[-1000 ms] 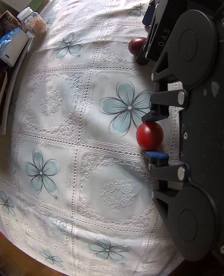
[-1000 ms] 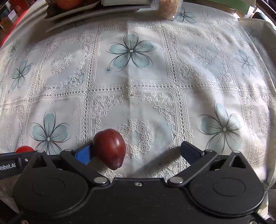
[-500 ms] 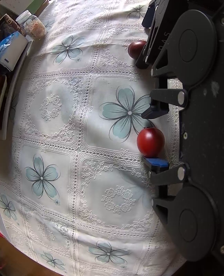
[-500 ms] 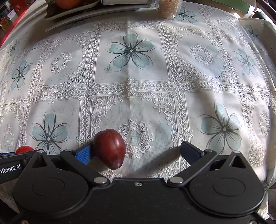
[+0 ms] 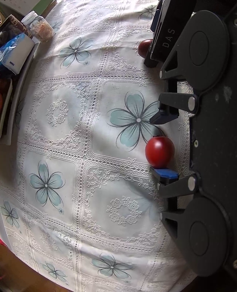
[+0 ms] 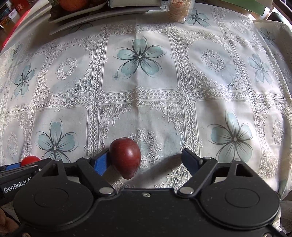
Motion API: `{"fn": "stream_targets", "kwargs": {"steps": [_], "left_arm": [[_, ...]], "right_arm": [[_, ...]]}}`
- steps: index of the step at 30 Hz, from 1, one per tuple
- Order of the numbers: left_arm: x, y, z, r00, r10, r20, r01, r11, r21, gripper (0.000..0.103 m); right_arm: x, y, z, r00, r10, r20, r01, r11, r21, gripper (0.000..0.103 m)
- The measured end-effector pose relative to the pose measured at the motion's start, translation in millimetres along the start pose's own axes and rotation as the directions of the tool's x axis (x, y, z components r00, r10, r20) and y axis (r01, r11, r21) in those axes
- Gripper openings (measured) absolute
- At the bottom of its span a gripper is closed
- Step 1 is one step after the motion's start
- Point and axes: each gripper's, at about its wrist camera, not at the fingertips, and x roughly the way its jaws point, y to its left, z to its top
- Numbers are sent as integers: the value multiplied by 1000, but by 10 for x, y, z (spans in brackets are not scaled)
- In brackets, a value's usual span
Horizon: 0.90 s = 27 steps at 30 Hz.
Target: Organize fruits
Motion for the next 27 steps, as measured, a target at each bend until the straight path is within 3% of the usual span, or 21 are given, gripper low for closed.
{"fn": "stream_targets", "kwargs": {"steps": [5,12,17,24,27], "left_arm": [[-10,-52,-16,1000,14,-2,-14,999,35,51],[6,-48,12,1000,5,-6,-5,999,43,53],[6,-49,9,1000,9,-3,-9,999,48,52],[-21,-13,5,999,40,5,-40,998,39,35],[-29,34,28,1000,20,9,-20,999,26,33]], "right_arm": [[-49,78,-9,1000,9,7,-8,999,-48,63],[-90,164,-62,1000,12,25,-9,995,-103,48],[-93,136,-59,1000,20,22,-18,995,-96,44],[-99,87,-41,999,38,15,-37,997,-67,41],[-100,85,-38,999,39,13,-38,997,-62,41]]}}
